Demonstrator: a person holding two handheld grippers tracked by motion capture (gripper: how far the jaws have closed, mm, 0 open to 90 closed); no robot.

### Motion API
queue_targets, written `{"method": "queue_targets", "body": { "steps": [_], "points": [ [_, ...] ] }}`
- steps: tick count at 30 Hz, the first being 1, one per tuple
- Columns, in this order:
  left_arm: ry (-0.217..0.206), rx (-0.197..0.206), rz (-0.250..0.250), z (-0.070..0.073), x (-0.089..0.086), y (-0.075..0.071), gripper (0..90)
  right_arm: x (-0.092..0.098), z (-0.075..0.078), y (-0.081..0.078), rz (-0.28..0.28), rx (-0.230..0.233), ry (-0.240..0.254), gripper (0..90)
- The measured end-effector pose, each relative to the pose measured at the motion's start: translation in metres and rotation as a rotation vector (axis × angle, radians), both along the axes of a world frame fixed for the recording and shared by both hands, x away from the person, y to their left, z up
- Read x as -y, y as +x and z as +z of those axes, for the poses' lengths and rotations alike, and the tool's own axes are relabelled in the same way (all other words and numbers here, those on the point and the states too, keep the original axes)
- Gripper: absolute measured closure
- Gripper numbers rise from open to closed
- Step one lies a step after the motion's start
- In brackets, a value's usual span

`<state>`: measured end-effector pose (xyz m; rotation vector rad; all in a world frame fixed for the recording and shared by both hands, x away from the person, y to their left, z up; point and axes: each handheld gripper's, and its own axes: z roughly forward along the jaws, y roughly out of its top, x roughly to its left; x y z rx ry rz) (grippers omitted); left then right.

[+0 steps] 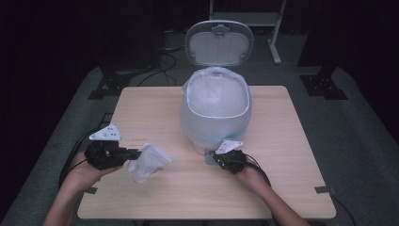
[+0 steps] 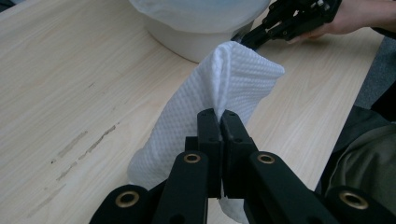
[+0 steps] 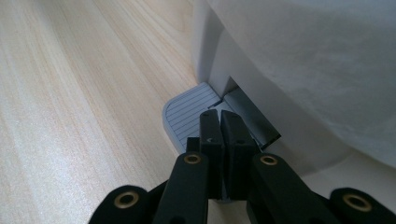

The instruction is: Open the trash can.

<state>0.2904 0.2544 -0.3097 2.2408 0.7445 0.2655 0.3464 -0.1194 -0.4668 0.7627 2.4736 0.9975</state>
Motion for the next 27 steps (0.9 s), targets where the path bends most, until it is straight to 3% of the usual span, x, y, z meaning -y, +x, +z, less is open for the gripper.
{"method": "queue_targets", "body": {
  "steps": [11, 27],
  "points": [
    [-0.026, -0.015, -0.030, 0.019, 0.003, 0.002, 88.6, 0.000, 0.000, 0.000, 0.001, -0.001, 0.000, 87.4],
    [-0.037, -0.040, -0.055, 0.035, 0.006, 0.012, 88.6, 0.000, 0.001, 0.001, 0.005, -0.006, -0.003, 87.4]
  ]
}}
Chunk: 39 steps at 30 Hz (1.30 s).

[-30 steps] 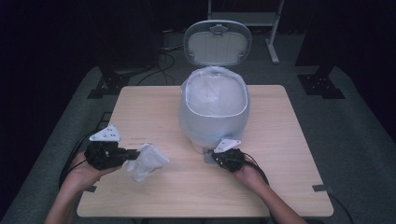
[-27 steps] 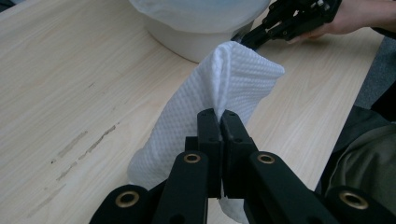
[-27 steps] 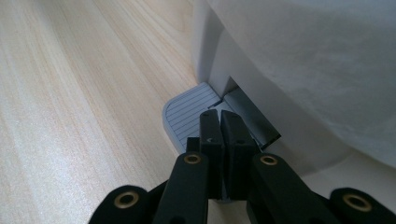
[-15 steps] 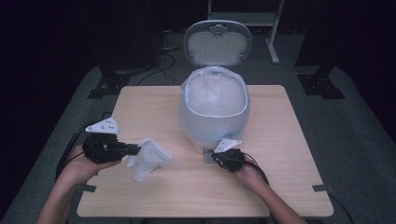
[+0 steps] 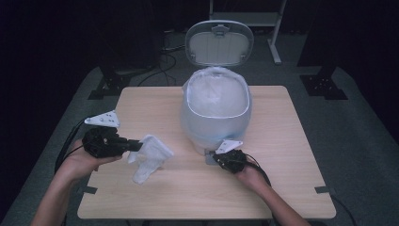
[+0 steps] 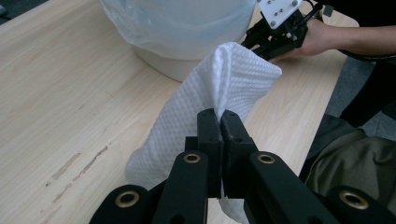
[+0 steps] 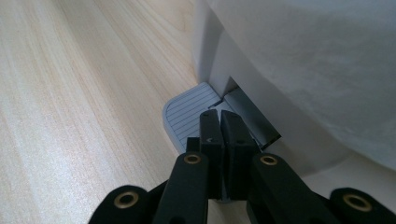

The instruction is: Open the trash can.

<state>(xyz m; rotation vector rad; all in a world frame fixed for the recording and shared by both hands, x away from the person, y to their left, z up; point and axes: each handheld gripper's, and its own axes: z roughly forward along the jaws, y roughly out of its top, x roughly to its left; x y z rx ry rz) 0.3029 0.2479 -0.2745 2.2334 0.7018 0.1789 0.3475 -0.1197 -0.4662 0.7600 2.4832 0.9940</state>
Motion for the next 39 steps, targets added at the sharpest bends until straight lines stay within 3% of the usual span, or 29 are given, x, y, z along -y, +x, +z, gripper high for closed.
{"method": "queue_targets", "body": {
  "steps": [21, 39],
  "points": [
    [-0.011, -0.007, -0.041, 0.026, 0.012, 0.006, 88.5, -0.001, 0.000, 0.000, 0.000, -0.001, -0.005, 87.4],
    [-0.073, -0.010, -0.051, 0.045, 0.018, 0.018, 88.1, -0.001, 0.001, 0.000, 0.000, -0.001, -0.012, 87.4]
  ]
}}
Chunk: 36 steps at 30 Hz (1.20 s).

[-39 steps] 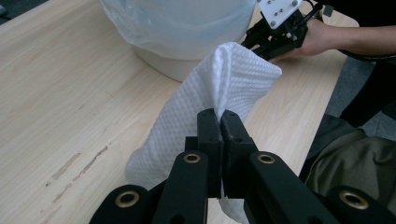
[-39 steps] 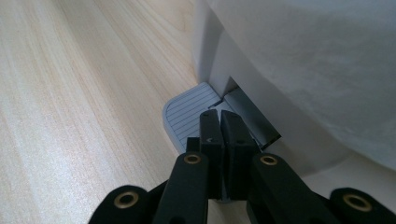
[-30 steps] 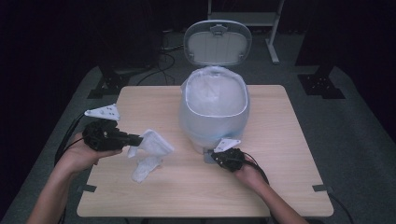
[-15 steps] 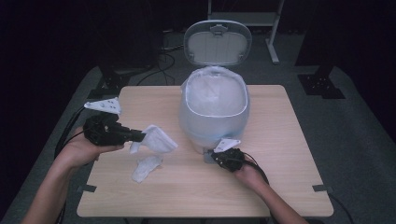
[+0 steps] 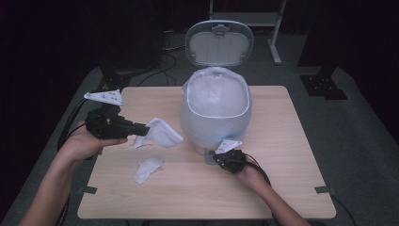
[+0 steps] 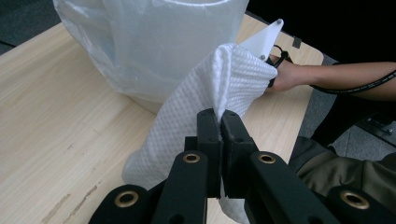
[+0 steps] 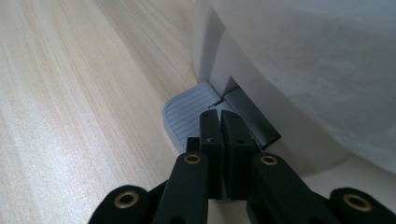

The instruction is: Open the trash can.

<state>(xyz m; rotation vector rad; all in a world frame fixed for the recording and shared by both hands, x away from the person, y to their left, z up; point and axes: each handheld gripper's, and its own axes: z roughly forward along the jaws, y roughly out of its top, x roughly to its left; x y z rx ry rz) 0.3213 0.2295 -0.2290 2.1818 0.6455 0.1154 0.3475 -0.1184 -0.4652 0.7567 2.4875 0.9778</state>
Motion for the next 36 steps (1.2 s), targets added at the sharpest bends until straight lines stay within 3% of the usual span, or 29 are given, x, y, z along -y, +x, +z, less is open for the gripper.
{"method": "queue_targets", "body": {
  "steps": [10, 13, 21, 36],
  "points": [
    [0.009, 0.011, -0.021, 0.016, 0.008, 0.005, 87.7, 0.000, 0.000, 0.000, 0.007, 0.004, -0.005, 87.4],
    [-0.024, 0.016, -0.031, 0.027, 0.011, 0.006, 87.7, 0.001, 0.000, 0.001, 0.006, -0.010, 0.017, 87.4],
    [-0.037, 0.052, -0.054, 0.050, 0.021, 0.006, 87.7, 0.003, -0.001, 0.002, 0.009, -0.011, 0.019, 87.4],
    [-0.038, 0.054, -0.056, 0.068, 0.037, 0.017, 87.7, 0.003, -0.001, 0.002, 0.012, -0.008, 0.019, 87.4]
  ]
}}
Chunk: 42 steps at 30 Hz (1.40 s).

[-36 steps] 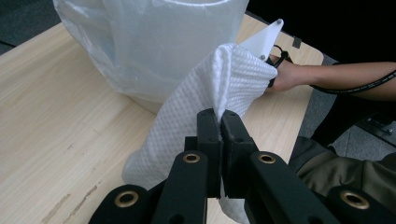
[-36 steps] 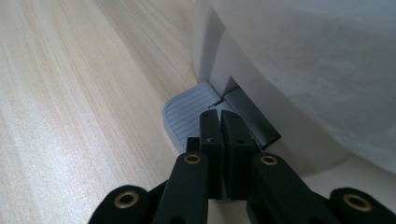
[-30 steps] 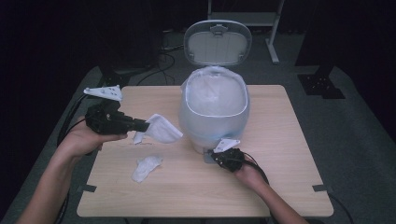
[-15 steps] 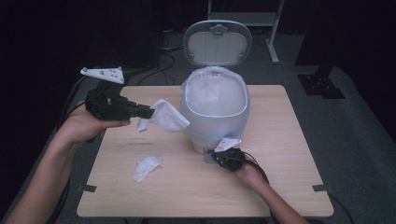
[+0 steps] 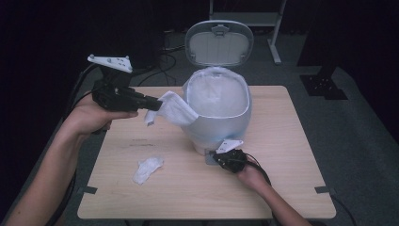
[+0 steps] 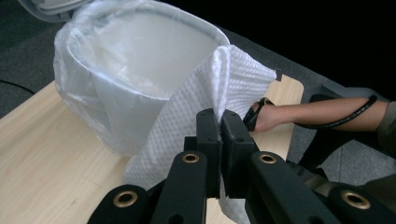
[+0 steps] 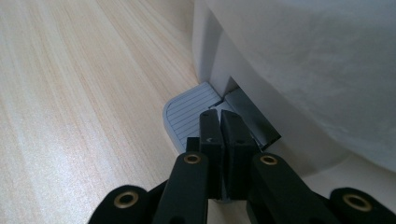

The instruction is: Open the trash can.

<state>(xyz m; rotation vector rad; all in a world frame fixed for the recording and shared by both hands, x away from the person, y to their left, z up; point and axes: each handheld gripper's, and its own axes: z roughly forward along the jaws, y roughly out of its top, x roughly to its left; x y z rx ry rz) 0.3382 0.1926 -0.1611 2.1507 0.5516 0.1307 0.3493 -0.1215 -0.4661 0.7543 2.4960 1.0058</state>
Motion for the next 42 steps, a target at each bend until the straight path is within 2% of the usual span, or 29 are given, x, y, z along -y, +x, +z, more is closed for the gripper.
{"method": "queue_targets", "body": {
  "steps": [9, 17, 42],
  "points": [
    [0.012, 0.012, -0.005, 0.012, 0.009, 0.005, 87.7, 0.000, 0.000, 0.000, 0.000, -0.002, 0.002, 87.4],
    [0.005, 0.025, 0.003, 0.022, 0.016, 0.009, 87.7, 0.000, 0.000, 0.000, -0.001, -0.002, 0.004, 87.4],
    [0.012, 0.040, 0.015, 0.043, 0.039, 0.024, 87.7, 0.000, 0.000, 0.000, 0.001, -0.001, 0.005, 87.4]
  ]
}}
